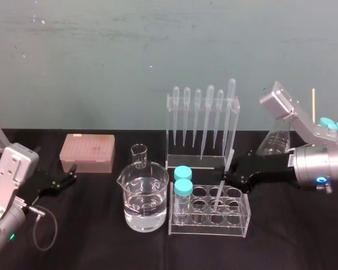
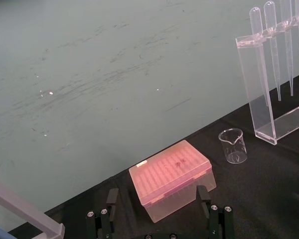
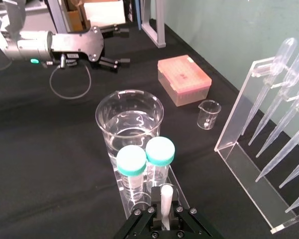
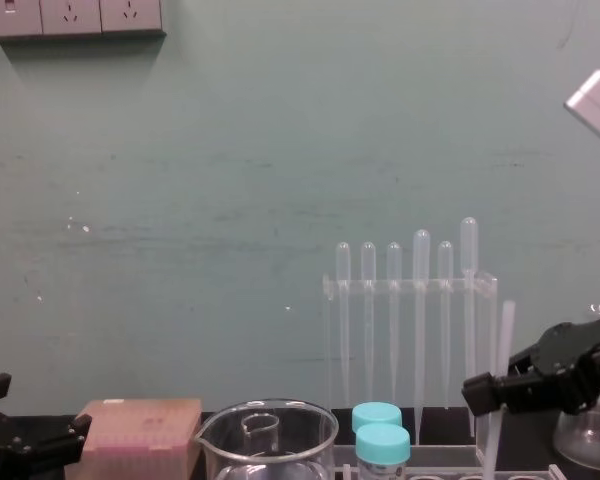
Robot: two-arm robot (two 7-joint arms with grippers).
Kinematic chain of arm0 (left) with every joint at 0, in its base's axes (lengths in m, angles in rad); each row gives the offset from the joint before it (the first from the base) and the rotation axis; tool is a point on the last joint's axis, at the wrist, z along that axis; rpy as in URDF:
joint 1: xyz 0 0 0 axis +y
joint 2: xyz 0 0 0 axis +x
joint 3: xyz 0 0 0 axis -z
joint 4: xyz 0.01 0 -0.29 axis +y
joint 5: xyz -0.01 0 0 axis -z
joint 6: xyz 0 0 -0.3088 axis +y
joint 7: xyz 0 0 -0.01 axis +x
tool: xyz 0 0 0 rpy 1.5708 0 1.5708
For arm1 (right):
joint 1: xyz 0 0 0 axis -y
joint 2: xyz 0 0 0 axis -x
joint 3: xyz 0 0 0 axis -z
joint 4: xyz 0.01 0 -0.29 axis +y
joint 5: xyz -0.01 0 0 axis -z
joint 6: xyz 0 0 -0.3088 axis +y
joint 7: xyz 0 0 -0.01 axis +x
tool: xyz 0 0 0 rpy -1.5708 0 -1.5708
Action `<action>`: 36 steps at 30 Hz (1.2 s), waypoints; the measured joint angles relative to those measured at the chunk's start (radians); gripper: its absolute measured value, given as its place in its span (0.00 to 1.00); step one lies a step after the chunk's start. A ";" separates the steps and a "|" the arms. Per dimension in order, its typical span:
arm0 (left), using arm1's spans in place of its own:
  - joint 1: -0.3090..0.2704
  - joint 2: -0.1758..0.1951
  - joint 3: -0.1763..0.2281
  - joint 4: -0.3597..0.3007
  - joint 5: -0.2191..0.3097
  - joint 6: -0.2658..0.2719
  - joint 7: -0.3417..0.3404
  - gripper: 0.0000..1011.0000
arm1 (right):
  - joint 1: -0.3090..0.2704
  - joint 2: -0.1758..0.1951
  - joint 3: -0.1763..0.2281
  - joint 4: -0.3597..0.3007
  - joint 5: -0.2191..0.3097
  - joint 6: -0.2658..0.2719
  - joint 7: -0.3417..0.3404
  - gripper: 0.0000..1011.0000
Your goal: Pick up the stirring rod with one hand, then place it down.
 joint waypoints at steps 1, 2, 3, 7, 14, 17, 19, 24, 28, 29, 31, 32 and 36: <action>0.000 0.000 0.000 0.000 0.000 0.000 0.000 0.99 | 0.000 0.000 -0.002 0.000 -0.004 -0.001 -0.001 0.08; 0.000 0.000 0.000 0.000 0.000 0.000 0.000 0.99 | 0.000 0.000 -0.005 0.000 -0.013 -0.004 -0.003 0.08; 0.000 0.000 0.000 0.000 0.000 0.000 0.000 0.99 | 0.000 0.000 -0.006 0.000 -0.016 -0.005 -0.004 0.08; 0.000 0.000 0.000 0.000 0.000 0.000 0.000 0.99 | -0.001 0.001 -0.006 0.000 -0.015 -0.005 -0.004 0.08; 0.000 0.000 0.000 0.000 0.000 0.000 0.000 0.99 | -0.001 0.001 -0.004 -0.001 -0.011 -0.005 -0.005 0.08; 0.000 0.000 0.000 0.000 0.000 0.000 0.000 0.99 | -0.001 0.001 -0.004 -0.001 -0.010 -0.005 -0.005 0.11; 0.000 0.000 0.000 0.000 0.000 0.000 0.000 0.99 | -0.002 0.001 -0.003 -0.001 -0.010 -0.005 -0.006 0.16; 0.000 0.000 0.000 0.000 0.000 0.000 0.000 0.99 | -0.002 0.001 -0.003 -0.002 -0.009 -0.005 -0.006 0.31; 0.000 0.000 0.000 0.000 0.000 0.000 0.000 0.99 | -0.002 0.001 -0.002 -0.002 -0.008 -0.005 -0.006 0.44; 0.000 0.000 0.000 0.000 0.000 0.000 0.000 0.99 | -0.002 0.001 -0.002 -0.002 -0.008 -0.005 -0.006 0.48; 0.000 0.000 0.000 0.000 0.000 0.000 0.000 0.99 | -0.002 0.001 -0.002 -0.002 -0.007 -0.005 -0.006 0.52; 0.000 0.000 0.000 0.000 0.000 0.000 0.000 0.99 | -0.002 0.001 -0.002 -0.002 -0.007 -0.005 -0.006 0.54; 0.000 0.000 0.000 0.000 0.000 0.000 0.000 0.99 | -0.002 0.001 -0.002 -0.002 -0.007 -0.005 -0.006 0.71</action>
